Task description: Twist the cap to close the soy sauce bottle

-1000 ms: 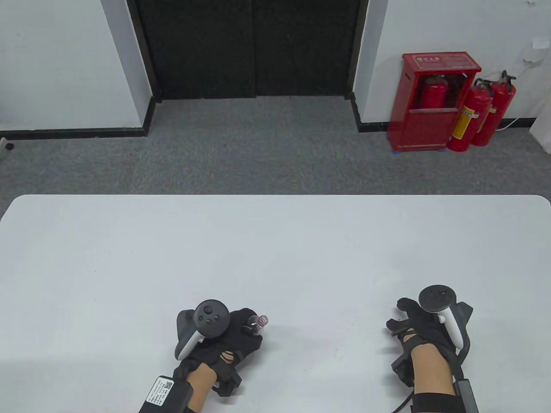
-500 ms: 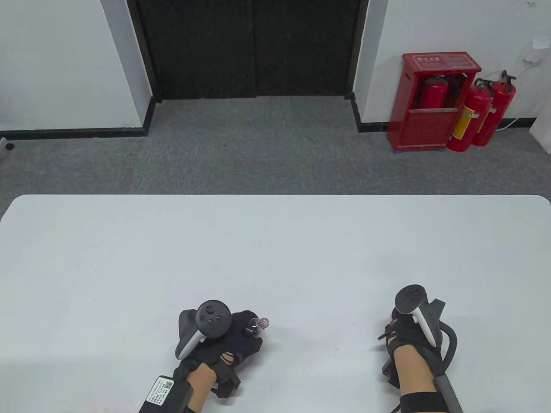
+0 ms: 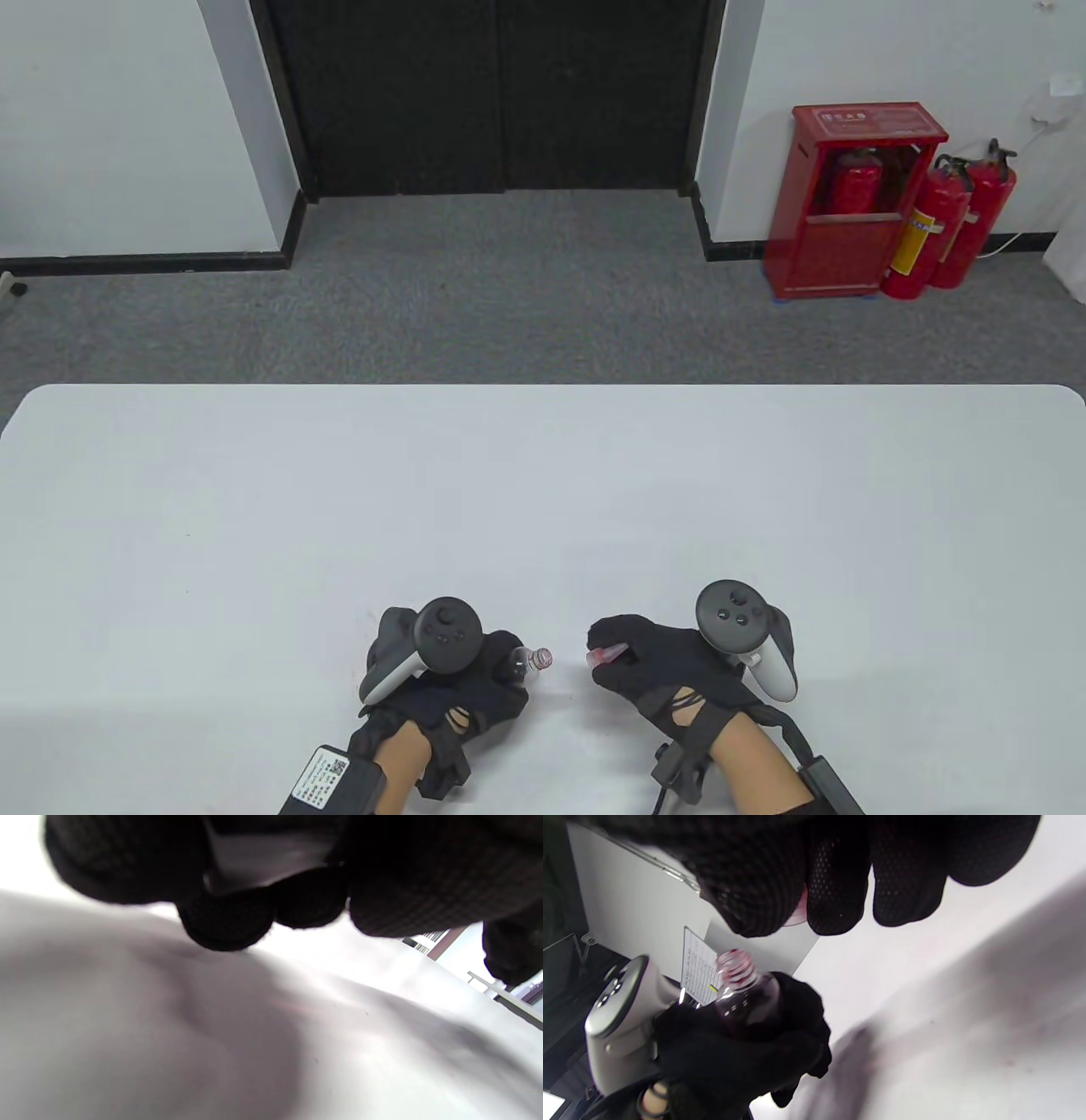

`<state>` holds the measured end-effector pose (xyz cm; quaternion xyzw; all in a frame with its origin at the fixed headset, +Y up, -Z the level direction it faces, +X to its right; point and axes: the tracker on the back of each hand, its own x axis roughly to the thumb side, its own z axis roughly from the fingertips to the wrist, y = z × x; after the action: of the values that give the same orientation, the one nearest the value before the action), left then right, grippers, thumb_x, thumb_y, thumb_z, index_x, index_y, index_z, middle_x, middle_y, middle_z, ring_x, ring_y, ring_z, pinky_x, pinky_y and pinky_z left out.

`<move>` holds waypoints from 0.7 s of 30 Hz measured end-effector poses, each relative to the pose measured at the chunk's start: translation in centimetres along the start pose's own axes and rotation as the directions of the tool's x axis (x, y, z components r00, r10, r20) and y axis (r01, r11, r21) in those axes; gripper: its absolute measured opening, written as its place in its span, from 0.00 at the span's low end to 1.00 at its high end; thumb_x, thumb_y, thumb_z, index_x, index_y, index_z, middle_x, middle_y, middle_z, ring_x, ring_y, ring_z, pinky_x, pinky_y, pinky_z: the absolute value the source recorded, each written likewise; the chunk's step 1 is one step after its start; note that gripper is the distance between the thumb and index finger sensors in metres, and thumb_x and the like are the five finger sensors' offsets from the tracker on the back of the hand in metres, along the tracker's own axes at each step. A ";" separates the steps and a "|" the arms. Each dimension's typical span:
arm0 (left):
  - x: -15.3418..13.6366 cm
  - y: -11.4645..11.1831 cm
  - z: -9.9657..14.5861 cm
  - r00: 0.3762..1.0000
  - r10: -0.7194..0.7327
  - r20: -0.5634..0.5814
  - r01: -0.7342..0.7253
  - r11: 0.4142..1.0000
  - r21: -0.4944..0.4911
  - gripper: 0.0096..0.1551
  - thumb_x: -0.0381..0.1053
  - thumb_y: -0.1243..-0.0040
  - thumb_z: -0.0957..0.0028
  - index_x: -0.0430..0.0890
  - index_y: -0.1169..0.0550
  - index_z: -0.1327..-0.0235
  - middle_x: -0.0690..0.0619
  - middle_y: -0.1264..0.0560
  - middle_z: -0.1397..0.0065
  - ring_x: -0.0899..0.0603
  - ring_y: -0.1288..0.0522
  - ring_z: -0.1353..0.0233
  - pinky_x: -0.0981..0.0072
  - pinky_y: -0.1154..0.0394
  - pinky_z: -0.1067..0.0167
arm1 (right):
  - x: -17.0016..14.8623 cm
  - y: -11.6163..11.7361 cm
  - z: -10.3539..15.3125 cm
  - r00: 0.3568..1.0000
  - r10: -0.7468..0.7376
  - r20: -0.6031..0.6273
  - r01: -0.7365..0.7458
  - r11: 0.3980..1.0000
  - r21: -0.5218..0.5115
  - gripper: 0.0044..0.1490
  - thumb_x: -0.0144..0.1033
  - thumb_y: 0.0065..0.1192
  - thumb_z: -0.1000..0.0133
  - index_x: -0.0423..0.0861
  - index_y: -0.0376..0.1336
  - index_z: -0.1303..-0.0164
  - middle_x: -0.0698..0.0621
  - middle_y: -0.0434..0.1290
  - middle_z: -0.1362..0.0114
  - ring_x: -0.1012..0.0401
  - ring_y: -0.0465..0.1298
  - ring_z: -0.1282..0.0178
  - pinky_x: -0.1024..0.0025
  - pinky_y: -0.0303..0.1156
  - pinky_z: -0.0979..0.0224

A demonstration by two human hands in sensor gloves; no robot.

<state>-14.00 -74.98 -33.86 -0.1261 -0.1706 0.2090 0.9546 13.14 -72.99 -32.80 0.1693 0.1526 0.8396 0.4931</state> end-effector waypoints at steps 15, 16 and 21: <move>1.1 -1.4 -0.5 0.998 -0.068 -0.011 0.067 0.995 -0.068 0.25 0.68 0.21 0.57 0.70 0.20 0.48 0.68 0.16 0.46 0.52 0.09 0.48 0.62 0.14 0.64 | 1.2 1.9 0.2 0.967 0.218 0.131 -0.212 0.976 -0.057 0.38 0.39 0.77 0.56 0.46 0.67 0.35 0.46 0.83 0.37 0.45 0.82 0.52 0.43 0.74 0.48; 1.1 -1.3 -0.5 0.998 -0.067 -0.014 0.066 0.996 -0.065 0.25 0.68 0.21 0.57 0.69 0.20 0.48 0.68 0.16 0.46 0.52 0.09 0.48 0.62 0.14 0.64 | 1.2 1.9 0.2 0.961 0.242 0.134 -0.235 0.970 -0.068 0.38 0.39 0.77 0.57 0.46 0.67 0.35 0.46 0.83 0.37 0.45 0.82 0.52 0.43 0.74 0.48; 1.1 -1.3 -0.4 0.997 -0.071 -0.017 0.070 0.995 -0.073 0.25 0.68 0.21 0.57 0.69 0.20 0.48 0.68 0.16 0.46 0.52 0.09 0.48 0.62 0.14 0.64 | 1.2 2.3 0.1 0.958 0.250 0.138 -0.238 0.966 -0.097 0.38 0.40 0.77 0.56 0.46 0.67 0.35 0.46 0.82 0.37 0.45 0.82 0.52 0.43 0.74 0.48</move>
<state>-12.50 -75.71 -33.52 -0.1565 -0.1733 0.1676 0.9578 10.85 -72.94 -31.61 0.2297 0.0598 0.8843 0.4020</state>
